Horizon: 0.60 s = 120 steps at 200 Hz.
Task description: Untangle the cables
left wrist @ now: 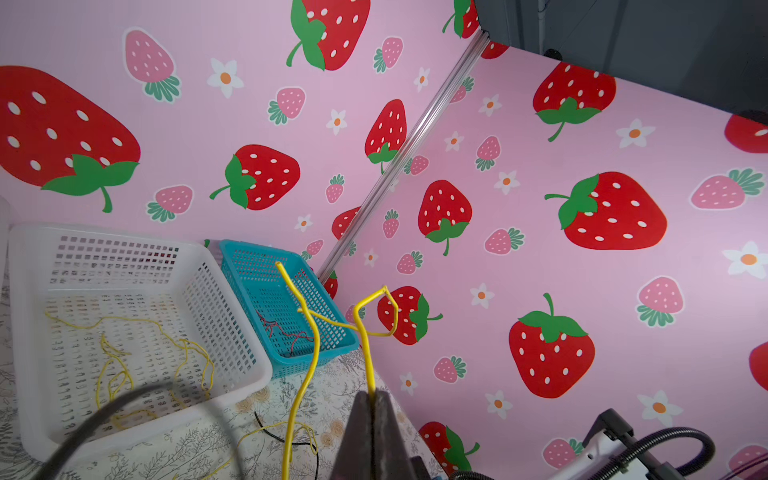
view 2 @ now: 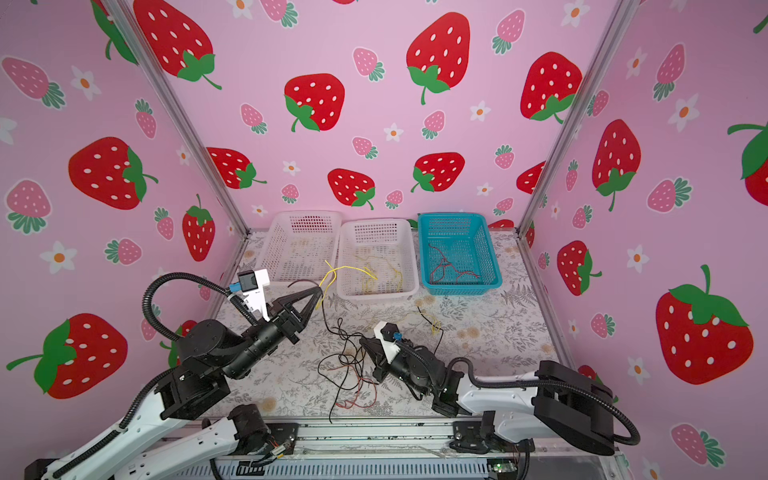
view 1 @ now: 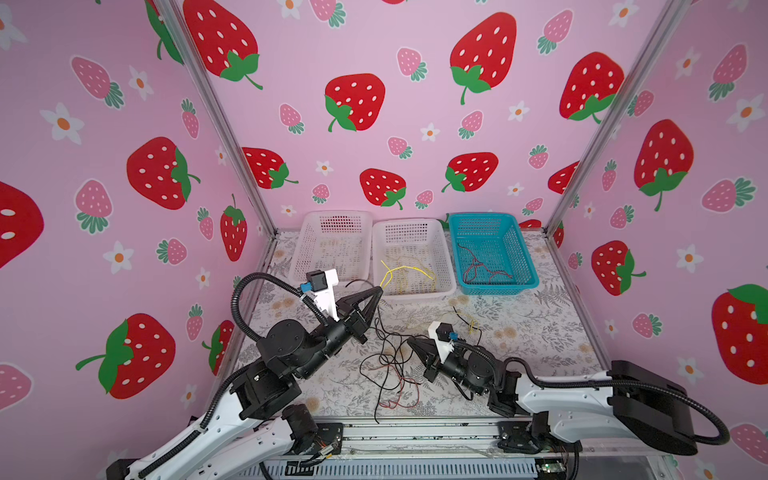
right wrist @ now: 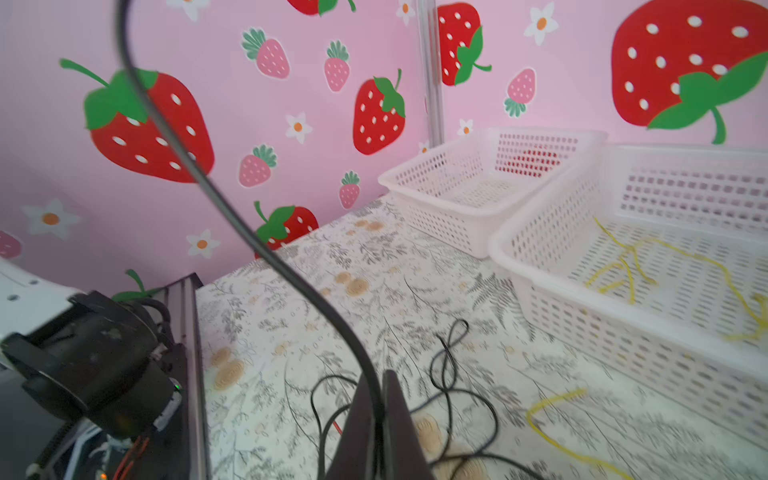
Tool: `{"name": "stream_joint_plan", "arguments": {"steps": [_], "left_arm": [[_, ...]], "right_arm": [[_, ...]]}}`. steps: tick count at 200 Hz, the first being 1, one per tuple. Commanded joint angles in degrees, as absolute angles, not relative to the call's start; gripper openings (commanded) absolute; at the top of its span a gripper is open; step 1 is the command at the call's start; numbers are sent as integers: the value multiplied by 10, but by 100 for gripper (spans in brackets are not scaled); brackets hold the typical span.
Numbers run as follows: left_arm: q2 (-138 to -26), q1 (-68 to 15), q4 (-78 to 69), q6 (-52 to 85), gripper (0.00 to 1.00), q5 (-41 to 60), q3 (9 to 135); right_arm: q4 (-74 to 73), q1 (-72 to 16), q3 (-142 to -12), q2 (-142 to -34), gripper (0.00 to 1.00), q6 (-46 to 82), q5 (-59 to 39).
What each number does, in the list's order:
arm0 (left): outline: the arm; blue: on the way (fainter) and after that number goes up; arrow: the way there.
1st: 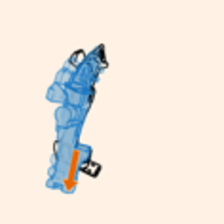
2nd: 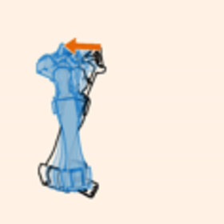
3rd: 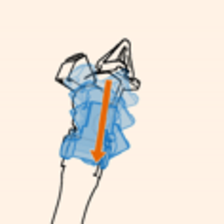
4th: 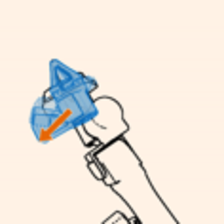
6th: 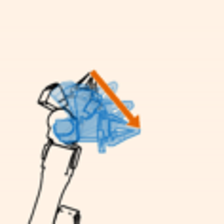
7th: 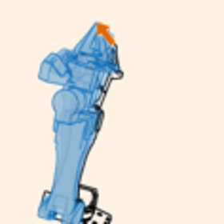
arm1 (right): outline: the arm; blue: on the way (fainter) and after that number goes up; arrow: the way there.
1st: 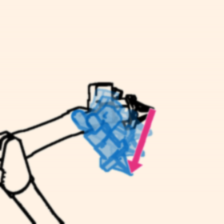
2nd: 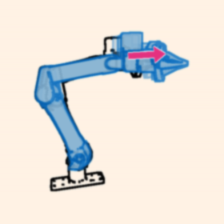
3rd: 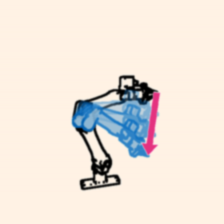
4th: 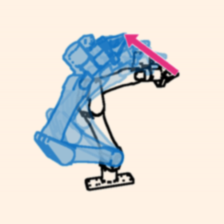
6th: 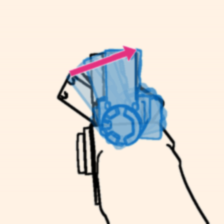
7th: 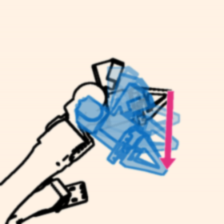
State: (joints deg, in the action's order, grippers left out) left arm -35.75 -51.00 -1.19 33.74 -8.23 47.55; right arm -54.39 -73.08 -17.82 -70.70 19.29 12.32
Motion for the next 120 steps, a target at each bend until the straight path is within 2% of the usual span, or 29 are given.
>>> {"name": "stream_joint_plan", "arguments": {"steps": [1, 58, 95, 120], "left_arm": [[-339, -509, 20, 301, 0, -118, 508], [-348, -508, 53, 250, 0, -136, 540], [-435, -495, 74, 185, 0, -130, 581], [-509, -445, 70, 184, 0, -72, 605]], "right_arm": [[-489, -715, -146, -684, 0, 237, 202], [-378, -626, -92, -555, 0, 303, 225], [-294, -602, -84, -428, 0, 306, 241], [-240, -600, -97, -348, 0, 286, 231]]}}
